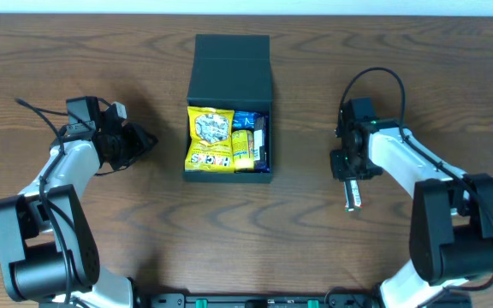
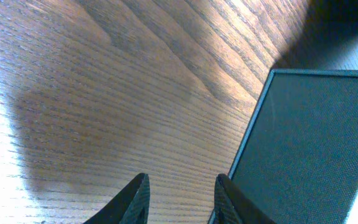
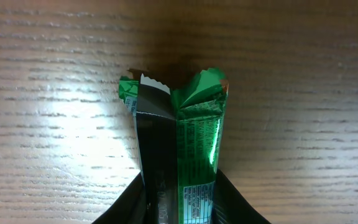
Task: Pack container
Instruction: 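Carry the green bar into the box and release it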
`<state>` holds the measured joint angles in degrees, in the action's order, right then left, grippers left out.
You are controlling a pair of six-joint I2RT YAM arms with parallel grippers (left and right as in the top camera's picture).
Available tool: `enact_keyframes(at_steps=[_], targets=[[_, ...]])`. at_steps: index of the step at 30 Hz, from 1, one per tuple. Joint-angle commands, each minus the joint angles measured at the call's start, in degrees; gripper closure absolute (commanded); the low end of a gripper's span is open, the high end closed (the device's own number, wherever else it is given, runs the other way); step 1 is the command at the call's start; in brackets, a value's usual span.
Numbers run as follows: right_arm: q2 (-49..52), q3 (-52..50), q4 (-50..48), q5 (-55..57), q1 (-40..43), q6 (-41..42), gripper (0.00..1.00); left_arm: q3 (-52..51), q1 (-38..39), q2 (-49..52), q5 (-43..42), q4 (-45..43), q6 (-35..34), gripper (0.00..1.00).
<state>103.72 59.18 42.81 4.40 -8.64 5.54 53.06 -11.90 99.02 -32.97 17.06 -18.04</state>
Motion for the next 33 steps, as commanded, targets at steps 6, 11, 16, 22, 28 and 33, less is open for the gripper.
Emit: enact_keyframes(at_steps=[6, 11, 16, 22, 28, 33], targets=[[2.05, 13.18, 5.97, -2.36, -0.31, 3.32, 0.84, 1.22, -0.09, 0.61, 0.04, 0.07, -0.22, 0.65], [2.03, 26.53, 10.97, -3.26, -3.45, 5.64, 0.85, 1.22, -0.09, 0.61, -0.07, 0.07, -0.24, 0.65], [2.05, 36.46, 13.18, -3.39, -10.27, 10.10, 0.86, 1.22, -0.09, 0.61, -0.07, 0.22, -0.42, 0.65], [2.38, 39.28, 10.91, -3.37, -20.52, 15.61, 0.86, 1.22, -0.09, 0.61, -0.07, 0.31, -0.42, 0.65], [5.62, 39.30, 10.80, -3.45, -26.95, 20.26, 0.87, 1.22, -0.09, 0.61, -0.04, 1.11, -0.39, 0.65], [9.49, 39.30, 10.82, -7.61, -28.15, 24.70, 0.89, 1.22, -0.09, 0.61, -0.07, 1.16, -0.39, 0.65]])
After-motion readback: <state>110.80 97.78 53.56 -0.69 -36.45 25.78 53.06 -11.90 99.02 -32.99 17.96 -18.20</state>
